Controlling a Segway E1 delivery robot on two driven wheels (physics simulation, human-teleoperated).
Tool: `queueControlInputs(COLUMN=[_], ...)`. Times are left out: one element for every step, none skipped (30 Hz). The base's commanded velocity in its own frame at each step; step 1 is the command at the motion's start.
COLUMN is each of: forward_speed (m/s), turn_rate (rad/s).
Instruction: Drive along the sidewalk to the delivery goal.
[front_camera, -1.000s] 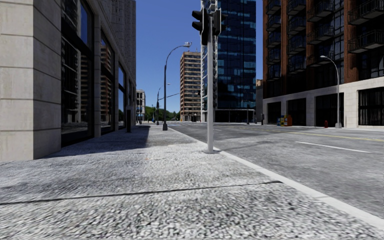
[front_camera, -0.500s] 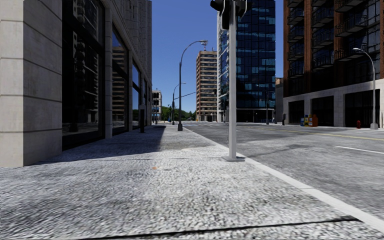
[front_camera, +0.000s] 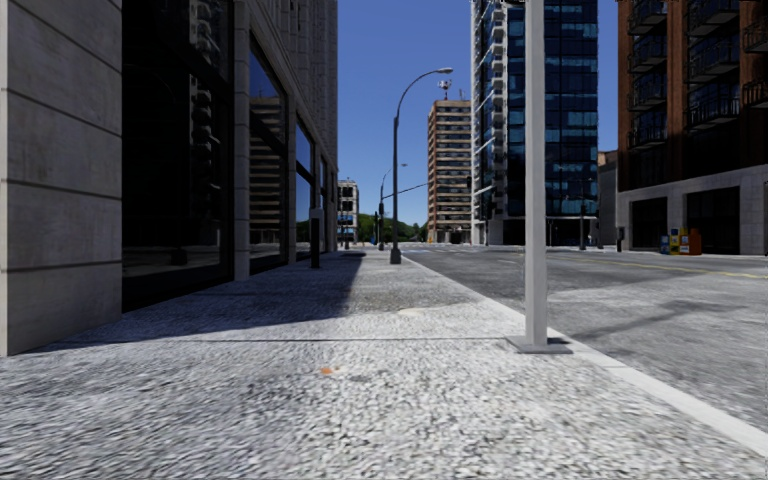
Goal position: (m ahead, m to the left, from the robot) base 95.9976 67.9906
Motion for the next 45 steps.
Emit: queueControlInputs(forward_speed=[2.00,2.00,2.00,2.00,2.00,2.00,2.00,2.00,2.00,2.00,2.00,2.00,2.00,2.00,2.00,2.00,2.00,2.00,2.00,2.00,2.00,2.00,2.00,2.00,2.00,2.00,2.00,2.00,2.00,2.00,2.00,2.00,2.00,2.00,2.00,2.00,2.00,2.00,2.00,2.00,2.00,2.00,2.00,2.00,2.00], turn_rate=[0.32,0.32,0.32,0.24,0.14,0.14,0.09,0.06,0.06,0.05,0.05,0.04,0.00,0.00,0.00,0.00,0.00,0.00,0.00,0.00,0.00,0.00,0.11,0.15,0.16,0.16,0.16,0.16,0.16,0.16,0.16,0.16,0.16,0.16,0.16,0.16,0.16,0.16,0.16,0.16,0.16,0.16,0.16,0.16,0.16])
